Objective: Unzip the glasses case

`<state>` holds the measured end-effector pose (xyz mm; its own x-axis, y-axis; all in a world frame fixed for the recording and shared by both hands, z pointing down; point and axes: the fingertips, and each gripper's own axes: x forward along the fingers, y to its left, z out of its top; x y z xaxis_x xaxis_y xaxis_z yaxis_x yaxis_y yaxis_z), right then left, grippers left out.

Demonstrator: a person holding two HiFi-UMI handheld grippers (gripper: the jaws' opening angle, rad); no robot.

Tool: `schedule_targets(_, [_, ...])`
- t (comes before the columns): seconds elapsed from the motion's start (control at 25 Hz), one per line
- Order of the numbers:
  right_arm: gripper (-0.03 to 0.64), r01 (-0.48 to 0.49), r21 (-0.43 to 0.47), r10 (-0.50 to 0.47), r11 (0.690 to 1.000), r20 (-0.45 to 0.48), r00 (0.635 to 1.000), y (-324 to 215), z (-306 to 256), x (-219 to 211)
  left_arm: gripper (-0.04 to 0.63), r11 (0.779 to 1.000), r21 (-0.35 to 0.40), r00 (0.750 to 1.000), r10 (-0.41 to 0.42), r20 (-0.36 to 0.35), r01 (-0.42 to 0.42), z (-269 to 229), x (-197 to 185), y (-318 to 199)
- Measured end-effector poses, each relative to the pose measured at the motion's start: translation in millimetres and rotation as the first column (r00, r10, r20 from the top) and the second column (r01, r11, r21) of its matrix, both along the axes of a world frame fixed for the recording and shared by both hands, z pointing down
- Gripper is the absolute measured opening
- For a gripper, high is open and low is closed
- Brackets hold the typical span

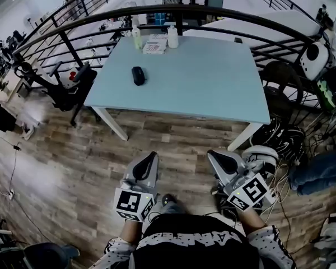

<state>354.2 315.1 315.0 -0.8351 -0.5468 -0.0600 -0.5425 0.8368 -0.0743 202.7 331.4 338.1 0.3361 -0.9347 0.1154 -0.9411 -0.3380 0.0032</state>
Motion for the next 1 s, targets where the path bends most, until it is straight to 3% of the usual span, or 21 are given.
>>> schedule_targets(0.6, [0.005,-0.007,0.013,0.007,1.000,-0.036,0.999,-50,2,-97,0.000,0.999,-0.007,0.999,-0.032,-0.025,0.032,7,-107,-46])
schedule_targets(1.0, [0.005,-0.028,0.022,0.029,0.999,-0.055,0.998,-66,-2,-131,0.000,0.999,0.031,0.998,-0.022,-0.057,0.024,6,-142,-60])
